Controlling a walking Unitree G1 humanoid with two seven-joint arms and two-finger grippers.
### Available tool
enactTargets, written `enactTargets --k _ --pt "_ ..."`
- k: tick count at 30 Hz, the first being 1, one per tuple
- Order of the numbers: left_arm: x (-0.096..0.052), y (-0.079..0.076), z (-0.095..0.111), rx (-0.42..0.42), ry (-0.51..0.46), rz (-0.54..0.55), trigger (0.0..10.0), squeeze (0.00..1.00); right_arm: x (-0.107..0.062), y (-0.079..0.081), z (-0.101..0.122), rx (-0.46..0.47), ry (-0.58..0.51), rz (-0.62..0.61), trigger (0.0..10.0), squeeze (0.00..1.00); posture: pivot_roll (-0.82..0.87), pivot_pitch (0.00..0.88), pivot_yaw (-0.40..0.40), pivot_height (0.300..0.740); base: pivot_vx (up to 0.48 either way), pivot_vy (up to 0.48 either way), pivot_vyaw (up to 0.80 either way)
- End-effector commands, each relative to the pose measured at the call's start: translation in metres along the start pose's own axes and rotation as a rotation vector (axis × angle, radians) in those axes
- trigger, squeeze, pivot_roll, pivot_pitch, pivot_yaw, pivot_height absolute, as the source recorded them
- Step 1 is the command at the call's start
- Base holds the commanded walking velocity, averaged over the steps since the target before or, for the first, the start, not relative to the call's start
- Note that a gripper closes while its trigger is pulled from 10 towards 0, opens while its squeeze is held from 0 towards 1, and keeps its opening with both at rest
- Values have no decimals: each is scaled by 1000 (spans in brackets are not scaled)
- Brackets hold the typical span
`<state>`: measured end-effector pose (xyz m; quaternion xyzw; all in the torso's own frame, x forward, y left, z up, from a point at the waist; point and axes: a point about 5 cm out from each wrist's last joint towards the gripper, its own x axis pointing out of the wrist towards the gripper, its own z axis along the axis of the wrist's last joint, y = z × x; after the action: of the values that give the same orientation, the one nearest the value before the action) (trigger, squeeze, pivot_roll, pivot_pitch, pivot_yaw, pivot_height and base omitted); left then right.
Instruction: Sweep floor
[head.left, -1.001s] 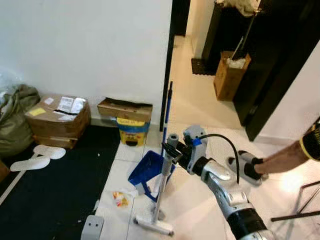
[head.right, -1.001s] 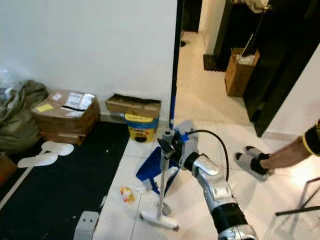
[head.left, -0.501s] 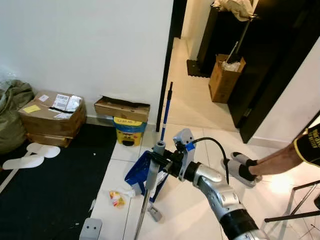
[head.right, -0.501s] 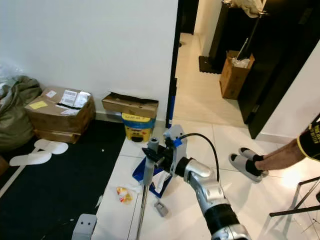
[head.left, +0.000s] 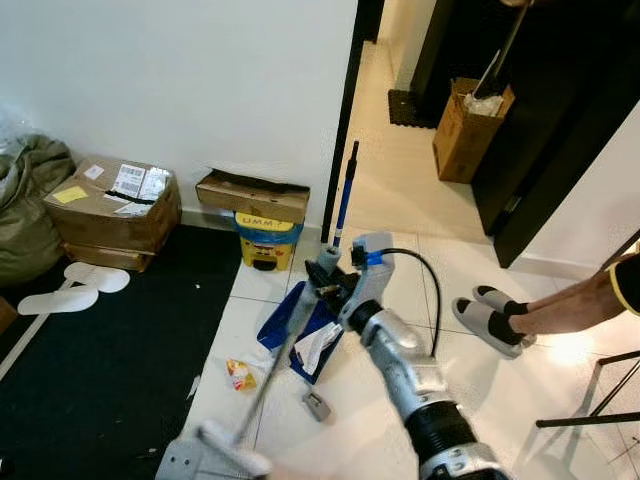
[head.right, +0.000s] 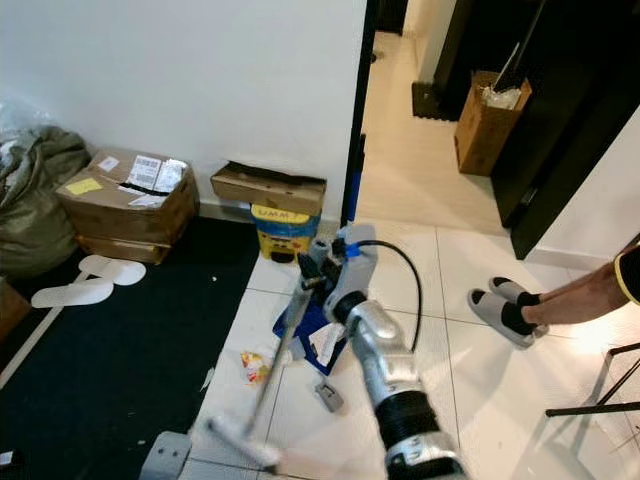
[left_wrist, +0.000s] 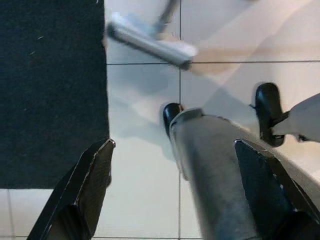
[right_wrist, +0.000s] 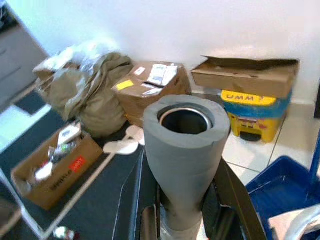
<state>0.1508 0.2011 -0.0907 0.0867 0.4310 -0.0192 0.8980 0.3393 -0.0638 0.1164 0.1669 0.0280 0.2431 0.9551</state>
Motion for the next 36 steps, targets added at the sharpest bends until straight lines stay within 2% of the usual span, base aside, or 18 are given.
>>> enactTargets --k 1,3,4,8,9,11,14,18,22,27,31,32,33,34,36 --pt "-2 4 -5 28 11 4 10000 0 2 -2 6 15 -52 -22 10000 0 0 151 -47 740 0 0 0" --pt "-2 11 -3 43 0 16 10000 0 6 -1 14 -19 -130 -70 10000 0 11 168 -42 740 0 0 0" --pt "-3 14 -3 51 -9 22 10000 0 9 1 16 -72 -158 -96 10000 0 33 199 -36 740 0 0 0" --pt "-3 17 -2 59 -17 27 10000 0 12 2 17 -100 -174 -117 10000 0 36 203 -36 740 0 0 0" --pt "-4 20 -1 67 -26 30 10000 0 13 4 17 -135 -190 -150 10000 0 54 223 -35 740 0 0 0" --pt "-4 22 -1 79 -35 31 10000 0 15 6 16 -138 -194 -188 10000 0 70 234 -32 740 0 0 0" --pt "-6 24 -2 89 -47 32 10000 0 16 6 13 -106 -204 -266 10000 0 96 256 -30 740 0 0 0" --pt "-10 27 -7 103 -55 33 10000 0 17 7 9 30 -236 -347 10000 0 107 272 -24 740 0 0 0" --pt "-11 26 -11 107 -49 29 10000 0 21 10 11 70 -232 -313 10000 0 97 270 -25 740 0 0 0" --pt "-10 25 -10 106 -49 28 10000 0 23 11 13 68 -238 -302 10000 0 89 262 -27 740 0 0 0" --pt "-8 22 -5 94 -53 24 10000 0 25 10 19 4 -239 -253 10000 0 71 225 -32 740 0 0 0" --pt "-5 21 -1 86 -56 23 10000 0 25 8 22 -59 -236 -211 10000 0 55 191 -38 740 0 0 0" --pt "-5 21 -1 86 -56 23 10000 0 25 8 22 -59 -236 -211 10000 0 55 191 -38 740 0 0 0" --pt "-1 17 8 66 -59 19 10000 0 23 4 27 -138 -220 -126 10000 0 37 148 -43 740 0 0 0" --pt "1 16 11 55 -59 19 10000 0 21 2 28 -152 -214 -93 10000 0 31 132 -45 740 0 0 0"
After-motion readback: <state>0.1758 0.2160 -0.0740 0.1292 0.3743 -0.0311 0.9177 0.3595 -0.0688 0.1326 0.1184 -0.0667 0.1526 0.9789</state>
